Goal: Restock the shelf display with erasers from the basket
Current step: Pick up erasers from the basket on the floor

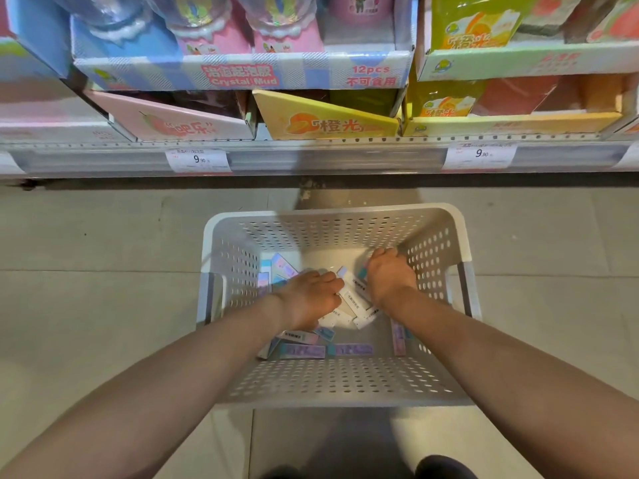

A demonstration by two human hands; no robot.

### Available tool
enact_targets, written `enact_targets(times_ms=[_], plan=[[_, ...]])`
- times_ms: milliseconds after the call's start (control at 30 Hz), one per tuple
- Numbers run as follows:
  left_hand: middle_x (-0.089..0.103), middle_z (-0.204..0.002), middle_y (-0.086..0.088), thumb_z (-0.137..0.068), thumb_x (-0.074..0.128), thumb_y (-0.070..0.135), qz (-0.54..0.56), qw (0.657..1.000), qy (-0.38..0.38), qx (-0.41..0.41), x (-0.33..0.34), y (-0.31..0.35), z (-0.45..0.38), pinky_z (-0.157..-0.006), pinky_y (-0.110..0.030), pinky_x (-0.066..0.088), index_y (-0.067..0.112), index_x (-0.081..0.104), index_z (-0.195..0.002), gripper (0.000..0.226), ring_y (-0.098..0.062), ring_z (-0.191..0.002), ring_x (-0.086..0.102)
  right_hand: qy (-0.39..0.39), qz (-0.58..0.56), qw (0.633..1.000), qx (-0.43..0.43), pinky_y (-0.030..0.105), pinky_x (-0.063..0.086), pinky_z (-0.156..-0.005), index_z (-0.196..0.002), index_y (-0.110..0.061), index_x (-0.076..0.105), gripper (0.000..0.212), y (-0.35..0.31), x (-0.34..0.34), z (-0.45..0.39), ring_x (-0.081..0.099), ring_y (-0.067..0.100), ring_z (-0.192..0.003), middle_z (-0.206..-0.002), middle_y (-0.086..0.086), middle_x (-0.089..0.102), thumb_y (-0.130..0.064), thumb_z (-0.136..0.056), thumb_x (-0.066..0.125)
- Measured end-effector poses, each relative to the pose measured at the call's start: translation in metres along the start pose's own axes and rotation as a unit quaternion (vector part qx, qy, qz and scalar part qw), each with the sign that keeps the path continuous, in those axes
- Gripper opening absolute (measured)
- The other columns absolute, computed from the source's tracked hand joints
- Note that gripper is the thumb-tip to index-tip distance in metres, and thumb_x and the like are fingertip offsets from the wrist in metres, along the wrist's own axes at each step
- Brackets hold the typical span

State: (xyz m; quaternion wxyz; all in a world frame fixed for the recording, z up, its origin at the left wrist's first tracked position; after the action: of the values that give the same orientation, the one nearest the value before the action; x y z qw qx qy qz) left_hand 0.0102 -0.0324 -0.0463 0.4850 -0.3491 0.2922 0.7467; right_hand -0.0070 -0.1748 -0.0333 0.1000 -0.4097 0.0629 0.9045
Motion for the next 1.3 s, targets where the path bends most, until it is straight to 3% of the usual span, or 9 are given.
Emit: enact_targets(times_ms=[100,233,333,533,733,900,1000,1167,1300], plan=[[0.046,-0.124,-0.01,-0.079,0.062,0.015,-0.02,1.0,0.005,-0.005,-0.001,0.004,-0.001,-0.101,-0.038,0.033,0.003,0.054,-0.112,0.036,-0.028,-0.121,0.037,-0.004,0.035,0.999,0.003,0.038,0.045,-0.098,-0.133,0.012,0.019,0.058,-0.002,0.005,-0.003,0.043,0.035,-0.119,-0.133,0.029,0.035,-0.013,-0.089,0.049],[0.048,-0.123,-0.011,-0.075,0.065,0.015,-0.042,0.999,0.012,-0.012,-0.002,0.008,-0.001,-0.096,-0.037,0.035,0.002,0.052,-0.112,0.042,-0.028,-0.12,0.038,-0.007,0.064,0.998,-0.025,0.036,0.042,-0.094,-0.127,0.01,0.032,0.05,-0.003,0.011,-0.006,0.045,0.032,-0.114,-0.127,0.025,0.044,-0.02,-0.09,0.047],[0.049,-0.122,-0.012,-0.074,0.066,0.019,-0.06,0.998,0.02,0.0,-0.001,0.009,-0.001,-0.094,-0.038,0.036,0.002,0.049,-0.116,0.048,-0.029,-0.118,0.04,0.001,0.053,0.997,-0.052,0.036,0.042,-0.093,-0.127,0.009,0.033,0.044,-0.003,0.014,-0.003,0.045,0.033,-0.115,-0.125,0.025,0.045,-0.011,-0.089,0.044],[0.054,-0.119,-0.011,-0.081,0.057,0.009,-0.088,0.995,0.03,0.022,0.003,0.011,-0.001,-0.095,-0.038,0.035,0.006,0.049,-0.117,0.037,-0.03,-0.117,0.044,0.009,0.003,0.997,-0.082,0.038,0.044,-0.096,-0.127,0.009,0.03,0.049,0.0,0.008,0.006,0.05,0.035,-0.115,-0.126,0.025,0.047,-0.005,-0.085,0.051],[0.053,-0.123,-0.016,-0.091,0.039,-0.002,-0.105,0.994,0.018,0.032,0.013,0.008,0.005,-0.096,-0.039,0.037,0.0,0.045,-0.12,0.03,-0.032,-0.114,0.047,0.01,-0.145,0.989,-0.04,0.037,0.046,-0.088,-0.128,0.004,0.028,0.045,-0.002,-0.002,0.013,0.055,0.037,-0.112,-0.124,0.023,0.052,0.004,-0.086,0.044],[0.057,-0.112,-0.015,-0.087,0.043,-0.007,0.048,0.998,0.003,-0.037,0.006,0.0,0.017,-0.08,-0.036,0.049,0.003,0.041,-0.121,0.036,-0.028,-0.096,0.056,0.01,-0.216,0.975,-0.047,0.029,0.042,-0.082,-0.122,-0.006,0.043,0.039,-0.007,-0.001,0.018,0.056,0.03,-0.112,-0.126,0.013,0.056,-0.026,-0.09,0.051],[0.059,-0.116,-0.013,-0.089,0.041,0.001,0.074,0.995,-0.042,-0.059,0.001,0.001,0.023,-0.076,-0.035,0.044,0.007,0.045,-0.126,0.038,-0.03,-0.102,0.058,0.028,-0.188,0.98,-0.058,0.029,0.043,-0.081,-0.121,-0.01,0.047,0.048,-0.008,0.0,0.021,0.056,0.026,-0.111,-0.124,0.01,0.057,-0.038,-0.085,0.057],[0.059,-0.116,-0.011,-0.089,0.056,0.032,0.032,0.998,-0.056,-0.024,0.006,0.011,0.017,-0.078,-0.04,0.053,0.01,0.053,-0.121,0.039,-0.03,-0.101,0.061,0.023,-0.141,0.988,-0.054,0.029,0.043,-0.078,-0.122,-0.012,0.046,0.057,-0.013,0.004,0.024,0.056,0.024,-0.11,-0.125,0.01,0.051,-0.04,-0.077,0.067],[0.058,-0.114,-0.012,-0.089,0.058,0.019,0.016,0.998,-0.059,-0.018,0.008,0.017,0.012,-0.078,-0.044,0.054,0.006,0.057,-0.114,0.028,-0.031,-0.098,0.061,0.028,-0.174,0.983,-0.043,0.025,0.039,-0.074,-0.121,-0.015,0.049,0.05,-0.014,0.009,0.024,0.058,0.023,-0.109,-0.122,0.006,0.058,-0.033,-0.078,0.067]])
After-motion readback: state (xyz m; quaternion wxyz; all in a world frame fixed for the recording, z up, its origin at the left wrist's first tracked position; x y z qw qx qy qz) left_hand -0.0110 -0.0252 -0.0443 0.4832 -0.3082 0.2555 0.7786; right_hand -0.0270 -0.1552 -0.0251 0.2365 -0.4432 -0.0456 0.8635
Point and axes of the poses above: each hand's wrist, its own z-axis away from the middle knuckle, its own x-axis out of the palm, y = z × x, the point moved 1 cm from there along -z, towards the middle knuckle
